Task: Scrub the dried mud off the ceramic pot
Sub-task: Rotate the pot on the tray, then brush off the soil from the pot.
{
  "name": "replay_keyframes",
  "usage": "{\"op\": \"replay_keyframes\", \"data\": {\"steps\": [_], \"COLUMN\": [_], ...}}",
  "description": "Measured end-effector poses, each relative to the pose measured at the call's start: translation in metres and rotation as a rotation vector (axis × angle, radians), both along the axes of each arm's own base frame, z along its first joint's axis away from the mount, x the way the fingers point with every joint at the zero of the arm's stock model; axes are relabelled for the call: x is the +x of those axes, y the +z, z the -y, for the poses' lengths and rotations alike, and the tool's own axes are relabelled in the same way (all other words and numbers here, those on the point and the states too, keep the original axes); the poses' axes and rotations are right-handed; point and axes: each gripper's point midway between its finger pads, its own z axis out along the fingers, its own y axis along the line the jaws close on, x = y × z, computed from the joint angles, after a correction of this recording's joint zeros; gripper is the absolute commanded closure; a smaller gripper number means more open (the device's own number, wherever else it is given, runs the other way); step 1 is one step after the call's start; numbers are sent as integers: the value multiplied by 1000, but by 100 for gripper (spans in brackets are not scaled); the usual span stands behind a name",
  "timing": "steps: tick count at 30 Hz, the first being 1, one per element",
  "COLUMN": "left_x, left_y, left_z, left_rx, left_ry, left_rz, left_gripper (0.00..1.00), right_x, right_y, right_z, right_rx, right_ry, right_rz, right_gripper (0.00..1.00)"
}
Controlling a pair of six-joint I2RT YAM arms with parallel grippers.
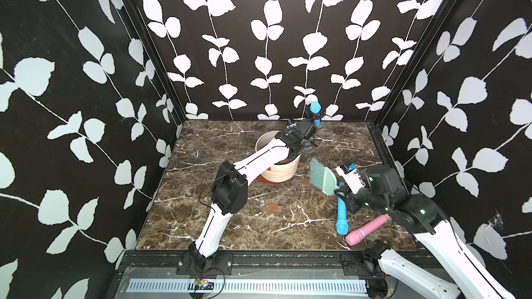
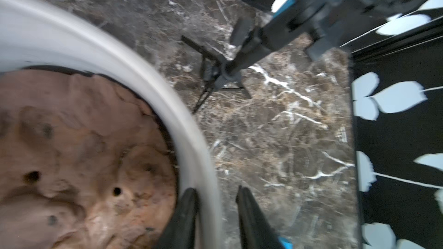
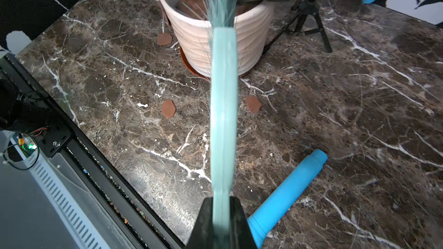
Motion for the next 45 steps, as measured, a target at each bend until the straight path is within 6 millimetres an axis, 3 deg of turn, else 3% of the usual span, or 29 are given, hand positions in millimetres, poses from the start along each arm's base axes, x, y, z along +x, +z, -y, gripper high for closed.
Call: {"op": "replay_keyframes", "data": {"steps": [1,4,7,9,11,14,16,18,25,28,33,40,43,45], "left_x": [0,-3,-16,-24,-28,-32,-40,-51,-90,-105,-120,-121,-123,-126], "left_y": [6,35,82,117,147,169,168,158,81,61,55,61,69,77], "left_z": [1,-1,-28,-61,-107,-187,-227,-247,-316,-341,-352,-335,-322,-311], "left_rx": [1,-4,-20,-46,-65,-44,-2,41,219,246,260,256,232,203], "left_ry": [-21,-73,-92,-73,-17,110,177,191,247,290,280,123,36,-38], "left_rz": [18,85,159,210,263,331,350,343,183,140,132,180,233,281], "left_gripper": [47,40,35,33,20,13,12,8,6,6,5,3,4,7], "right_x": [2,11,21,29,35,44,51,59,76,77,76,52,37,30], "right_y": [-2,-11,-12,-6,-1,-1,-7,-15,-17,-18,-23,-25,-22,-14], "right_z": [-5,-26,-47,-65,-81,-102,-112,-119,-136,-143,-168,-201,-202,-190], "right_rx": [-12,-53,-76,-77,-74,-79,-92,-105,-60,-32,-4,19,42,57], "right_ry": [25,118,170,191,202,189,157,121,6,-6,44,197,240,238], "right_rz": [4,25,56,90,131,170,175,175,212,215,216,200,176,181], "right_gripper": [100,100,100,100,100,100,100,100,100,100,100,100,100,100]}}
